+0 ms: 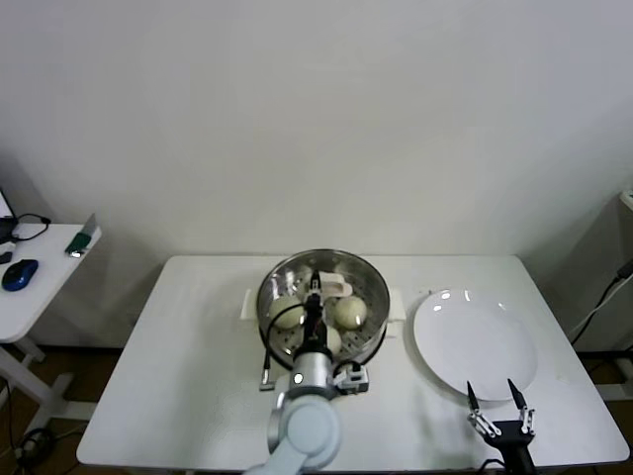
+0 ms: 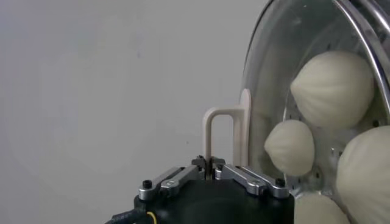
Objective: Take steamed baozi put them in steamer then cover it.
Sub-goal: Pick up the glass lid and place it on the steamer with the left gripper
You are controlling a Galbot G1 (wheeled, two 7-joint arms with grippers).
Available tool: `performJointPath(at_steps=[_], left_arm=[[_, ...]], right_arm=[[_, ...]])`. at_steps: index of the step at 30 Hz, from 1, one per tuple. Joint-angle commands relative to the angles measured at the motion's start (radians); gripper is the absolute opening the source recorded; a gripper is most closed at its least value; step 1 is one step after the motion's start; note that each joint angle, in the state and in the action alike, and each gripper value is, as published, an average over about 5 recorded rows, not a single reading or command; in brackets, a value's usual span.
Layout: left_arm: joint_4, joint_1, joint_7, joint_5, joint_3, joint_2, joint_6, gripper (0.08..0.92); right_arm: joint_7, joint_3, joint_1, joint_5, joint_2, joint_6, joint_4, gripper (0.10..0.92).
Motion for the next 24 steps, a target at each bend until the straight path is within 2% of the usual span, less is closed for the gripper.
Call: performJointPath(at_steps=[1, 12, 19, 22, 24], left_arm=[[0.017, 0.0, -0.005, 0.008, -0.002, 0.0, 0.0, 0.137], [0.022, 0.0, -0.021, 0.007, -0.009, 0.006, -0.002, 0.137], [0.004, 0.006, 0.007, -0.02, 0.004, 0.011, 0.001, 0.137], [0.001, 0.006, 0.009, -0.033, 0.007, 0.012, 0.001, 0.146], [-0.004, 0.005, 0.01, -0.039, 0.009, 0.012, -0.001, 0.189]], right_arm=[[0.002, 0.001, -0.001, 0.003, 0.001, 0.003, -0.001, 0.823], [0.0, 0.0, -0.003, 0.003, 0.011, 0.006, -0.001, 0.823], [-0.003, -0.001, -0.001, 0.003, 0.013, 0.004, -0.001, 0.823], [-0.003, -0.002, 0.0, 0.003, 0.014, 0.004, -0.001, 0.823], [-0.004, -0.003, 0.0, 0.003, 0.015, 0.003, -0.001, 0.823]])
